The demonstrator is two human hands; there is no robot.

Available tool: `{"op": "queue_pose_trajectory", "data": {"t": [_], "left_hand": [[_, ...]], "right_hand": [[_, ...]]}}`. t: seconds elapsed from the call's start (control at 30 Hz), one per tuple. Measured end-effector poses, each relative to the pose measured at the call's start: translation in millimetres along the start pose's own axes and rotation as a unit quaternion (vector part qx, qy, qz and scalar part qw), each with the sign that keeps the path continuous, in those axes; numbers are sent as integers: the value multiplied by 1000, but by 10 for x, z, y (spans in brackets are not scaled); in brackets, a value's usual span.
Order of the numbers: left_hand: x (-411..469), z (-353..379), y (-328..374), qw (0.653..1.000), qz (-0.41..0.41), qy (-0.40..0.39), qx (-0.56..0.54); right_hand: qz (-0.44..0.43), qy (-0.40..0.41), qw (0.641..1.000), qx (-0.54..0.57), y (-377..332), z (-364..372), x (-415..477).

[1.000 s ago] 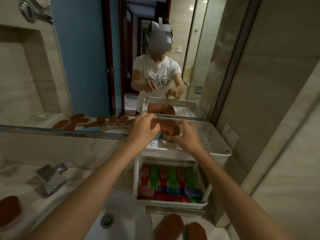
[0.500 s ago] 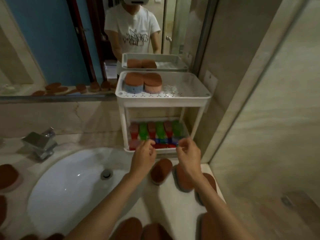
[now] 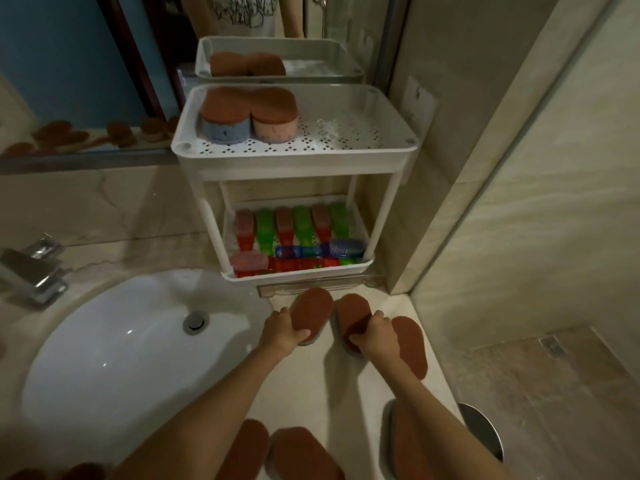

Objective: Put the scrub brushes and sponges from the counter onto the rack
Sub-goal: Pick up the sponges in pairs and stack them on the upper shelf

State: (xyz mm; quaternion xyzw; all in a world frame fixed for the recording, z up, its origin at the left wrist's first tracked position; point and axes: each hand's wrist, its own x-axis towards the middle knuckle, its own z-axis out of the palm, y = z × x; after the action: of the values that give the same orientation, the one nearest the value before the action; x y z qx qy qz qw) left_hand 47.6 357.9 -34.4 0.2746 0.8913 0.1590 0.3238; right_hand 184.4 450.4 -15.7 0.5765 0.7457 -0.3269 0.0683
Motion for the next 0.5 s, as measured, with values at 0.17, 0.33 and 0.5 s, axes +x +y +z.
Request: {"op": "queue_pose_trajectory", "data": {"t": [0.17, 0.33, 0.5], "left_hand": [[-79, 73, 14, 997, -13, 21, -66], [-245, 29, -21, 985, -27, 40, -169], [-459, -151, -31, 966, 6, 112, -233]], "right_hand": [[16, 3, 1000, -23, -73, 19, -31], [-7, 31, 998, 56, -62, 40, -161], [-73, 110, 986, 101, -170, -37, -408]]}}
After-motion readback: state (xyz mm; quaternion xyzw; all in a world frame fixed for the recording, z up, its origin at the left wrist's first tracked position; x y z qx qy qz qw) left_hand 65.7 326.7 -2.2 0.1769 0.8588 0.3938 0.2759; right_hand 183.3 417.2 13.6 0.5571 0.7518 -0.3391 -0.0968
